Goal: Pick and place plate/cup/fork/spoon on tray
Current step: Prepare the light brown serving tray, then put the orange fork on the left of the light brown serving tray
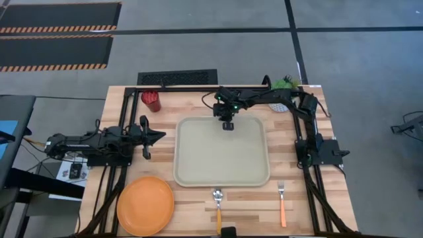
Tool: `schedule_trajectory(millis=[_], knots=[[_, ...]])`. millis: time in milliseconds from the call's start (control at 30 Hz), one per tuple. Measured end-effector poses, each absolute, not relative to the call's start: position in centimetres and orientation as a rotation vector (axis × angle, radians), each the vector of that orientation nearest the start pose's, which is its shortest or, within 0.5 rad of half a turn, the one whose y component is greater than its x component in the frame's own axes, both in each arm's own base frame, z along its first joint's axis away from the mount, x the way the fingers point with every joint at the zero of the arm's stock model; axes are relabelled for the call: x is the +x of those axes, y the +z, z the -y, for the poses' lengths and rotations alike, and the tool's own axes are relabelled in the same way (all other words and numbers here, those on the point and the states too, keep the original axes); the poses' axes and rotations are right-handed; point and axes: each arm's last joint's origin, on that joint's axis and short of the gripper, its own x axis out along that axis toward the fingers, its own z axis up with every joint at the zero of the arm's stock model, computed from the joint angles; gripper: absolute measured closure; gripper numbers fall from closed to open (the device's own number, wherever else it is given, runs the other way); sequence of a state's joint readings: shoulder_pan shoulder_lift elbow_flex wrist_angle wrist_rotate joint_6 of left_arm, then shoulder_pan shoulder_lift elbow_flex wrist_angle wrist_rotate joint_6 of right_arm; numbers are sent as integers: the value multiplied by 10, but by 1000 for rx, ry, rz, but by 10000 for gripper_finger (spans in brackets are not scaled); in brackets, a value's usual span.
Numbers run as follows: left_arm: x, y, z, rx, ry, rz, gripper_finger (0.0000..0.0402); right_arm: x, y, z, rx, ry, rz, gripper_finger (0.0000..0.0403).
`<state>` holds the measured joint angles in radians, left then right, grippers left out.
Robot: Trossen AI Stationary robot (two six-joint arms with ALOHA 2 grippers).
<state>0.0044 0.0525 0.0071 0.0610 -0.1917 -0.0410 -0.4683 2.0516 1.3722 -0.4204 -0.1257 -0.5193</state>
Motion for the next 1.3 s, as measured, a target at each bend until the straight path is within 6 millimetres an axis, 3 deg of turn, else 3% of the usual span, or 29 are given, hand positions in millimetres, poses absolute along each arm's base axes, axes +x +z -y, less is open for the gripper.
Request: schedule_trajectory(millis=[300,633,833,967,1100,1233,1300], knots=[[101,166,-6,-40,196,-2,401,373,140,184,-151,-28,-1109,310],[101,166,-6,-40,195,-5,401,374,141,186,-197,-91,-1121,223],[101,166,-6,-40,195,-5,401,373,167,182,-215,-113,-1060,205],[101,166,-6,-40,195,-5,401,367,198,173,-199,-167,-1016,227],[101,166,-6,-40,195,-5,402,353,230,153,-184,-160,-957,289],[101,166,-6,-40,195,-5,401,338,232,130,-194,-117,-839,380],[101,166,-6,-40,195,-5,401,329,224,122,-170,-134,-768,390]])
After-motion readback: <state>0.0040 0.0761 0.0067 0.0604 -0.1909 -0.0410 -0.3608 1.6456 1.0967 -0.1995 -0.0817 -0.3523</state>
